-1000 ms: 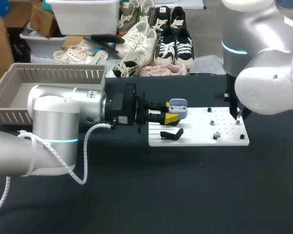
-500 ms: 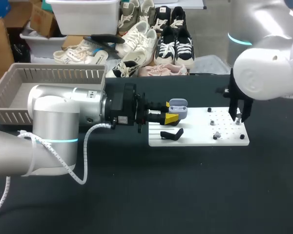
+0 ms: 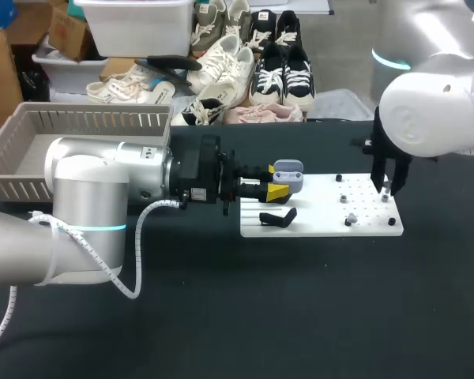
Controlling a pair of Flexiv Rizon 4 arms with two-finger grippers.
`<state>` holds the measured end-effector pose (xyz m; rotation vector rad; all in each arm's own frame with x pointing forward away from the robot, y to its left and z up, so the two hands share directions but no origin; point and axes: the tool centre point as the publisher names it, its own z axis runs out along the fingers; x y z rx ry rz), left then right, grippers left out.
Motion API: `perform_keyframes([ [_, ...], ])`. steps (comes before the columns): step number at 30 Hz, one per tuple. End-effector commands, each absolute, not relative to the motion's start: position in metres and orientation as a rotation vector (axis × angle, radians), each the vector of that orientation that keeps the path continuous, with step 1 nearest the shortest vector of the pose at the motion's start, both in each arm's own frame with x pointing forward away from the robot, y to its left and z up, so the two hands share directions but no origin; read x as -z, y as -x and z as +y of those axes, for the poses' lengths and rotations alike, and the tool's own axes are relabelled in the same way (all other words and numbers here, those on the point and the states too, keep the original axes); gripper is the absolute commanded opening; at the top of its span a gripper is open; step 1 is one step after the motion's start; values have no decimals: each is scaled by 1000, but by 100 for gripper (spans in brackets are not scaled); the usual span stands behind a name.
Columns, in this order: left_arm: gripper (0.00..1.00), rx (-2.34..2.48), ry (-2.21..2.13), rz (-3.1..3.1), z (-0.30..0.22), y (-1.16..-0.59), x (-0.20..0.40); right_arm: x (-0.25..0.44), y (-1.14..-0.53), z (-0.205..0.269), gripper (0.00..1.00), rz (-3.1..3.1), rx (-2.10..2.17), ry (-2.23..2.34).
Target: Pick up each earbud case from the left stands, insert the matching earbuds, close the lid, and place the case in the box.
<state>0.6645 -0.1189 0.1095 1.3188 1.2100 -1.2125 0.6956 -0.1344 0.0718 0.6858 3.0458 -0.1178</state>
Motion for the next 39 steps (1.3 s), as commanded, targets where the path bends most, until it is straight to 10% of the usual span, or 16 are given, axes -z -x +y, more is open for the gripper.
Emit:
perform_keyframes([
  [1, 0, 1215, -1321, 1208, -119, -666, -109, -103, -684, -133, 0, 3001, 150, -702],
  [39, 0, 1215, -1321, 1208, -119, -666, -109, -199, -638, 12, 0, 2993, 210, -477],
])
